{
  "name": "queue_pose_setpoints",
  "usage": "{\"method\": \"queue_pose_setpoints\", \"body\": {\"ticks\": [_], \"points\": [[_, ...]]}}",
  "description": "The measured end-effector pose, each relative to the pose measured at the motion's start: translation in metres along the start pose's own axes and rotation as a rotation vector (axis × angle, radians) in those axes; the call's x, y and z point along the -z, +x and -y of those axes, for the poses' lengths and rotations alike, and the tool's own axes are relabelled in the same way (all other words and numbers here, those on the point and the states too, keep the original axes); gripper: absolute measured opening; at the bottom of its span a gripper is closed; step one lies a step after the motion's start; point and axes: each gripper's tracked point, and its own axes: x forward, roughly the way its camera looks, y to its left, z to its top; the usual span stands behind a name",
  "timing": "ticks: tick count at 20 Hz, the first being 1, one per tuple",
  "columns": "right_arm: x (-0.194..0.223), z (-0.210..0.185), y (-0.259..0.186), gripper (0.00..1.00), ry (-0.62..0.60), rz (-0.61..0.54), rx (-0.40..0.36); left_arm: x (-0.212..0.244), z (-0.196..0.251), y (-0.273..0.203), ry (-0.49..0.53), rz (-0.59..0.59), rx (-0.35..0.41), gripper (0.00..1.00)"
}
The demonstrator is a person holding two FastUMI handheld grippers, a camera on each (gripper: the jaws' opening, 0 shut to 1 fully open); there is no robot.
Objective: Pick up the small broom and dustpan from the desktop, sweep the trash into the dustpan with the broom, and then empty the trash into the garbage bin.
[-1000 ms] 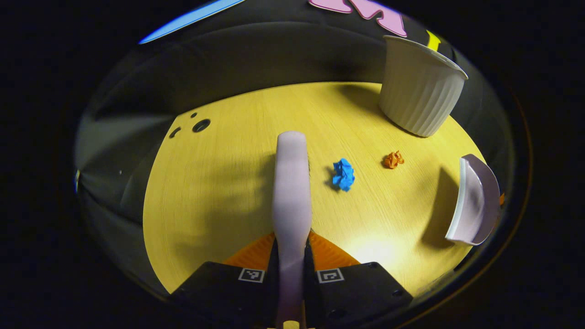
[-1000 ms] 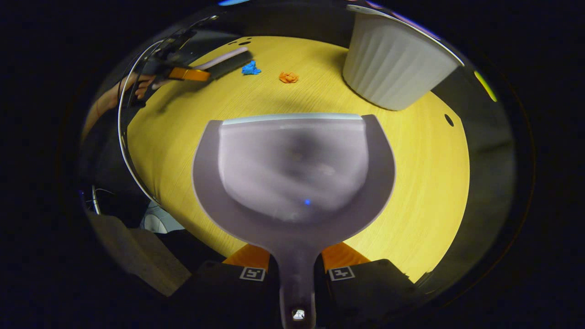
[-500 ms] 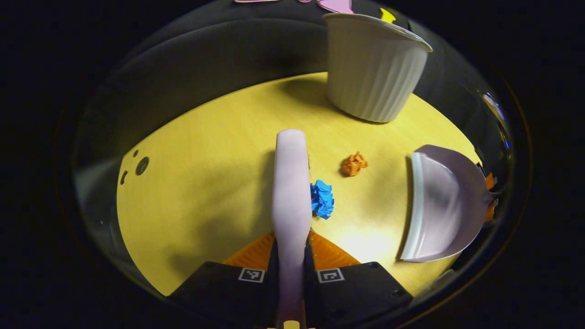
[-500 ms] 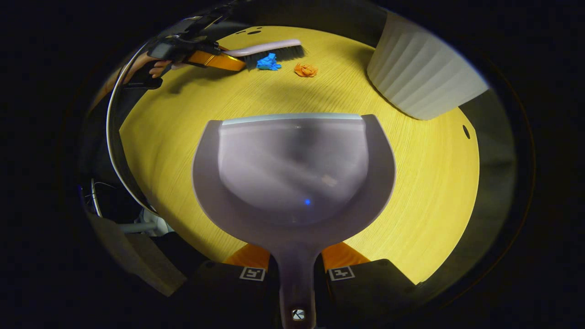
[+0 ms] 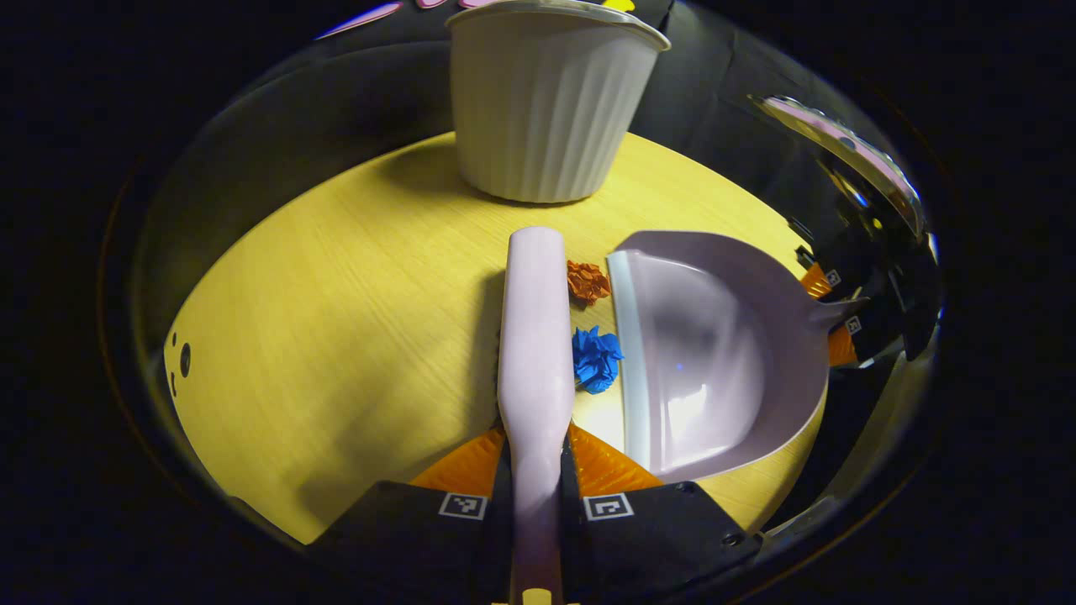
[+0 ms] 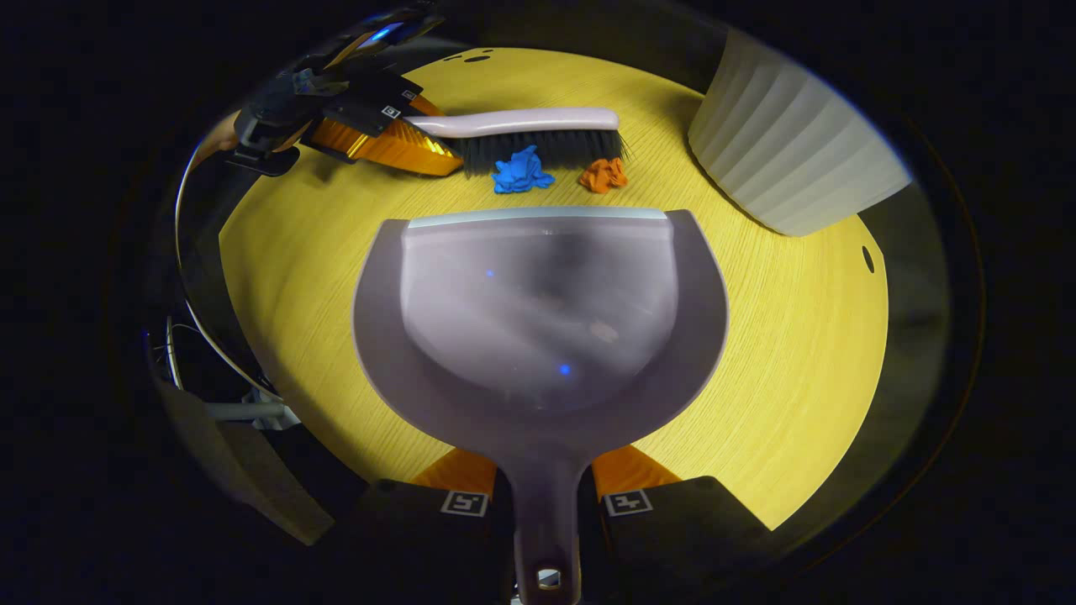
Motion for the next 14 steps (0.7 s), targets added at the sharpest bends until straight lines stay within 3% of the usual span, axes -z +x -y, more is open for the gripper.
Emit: {"method": "queue_pose_setpoints", "body": {"ticks": [3, 8, 11, 14], "points": [[0.000, 0.000, 0.003, 0.35, 0.005, 0.016, -0.009, 0.002, 0.021, 0.000, 0.019, -0.004, 0.048, 0.28], [0.000, -0.002, 0.010, 0.35, 0.027, 0.071, 0.000, -0.010, 0.047, -0.014, -0.039, 0.018, 0.098, 0.27], [-0.002, -0.009, 0.006, 0.35, 0.057, 0.129, -0.007, -0.012, 0.063, -0.032, -0.117, 0.070, 0.099, 0.30], [0.000, -0.010, -0.005, 0.35, 0.111, 0.158, -0.011, -0.015, 0.063, -0.060, -0.181, 0.150, 0.039, 0.27]]}}
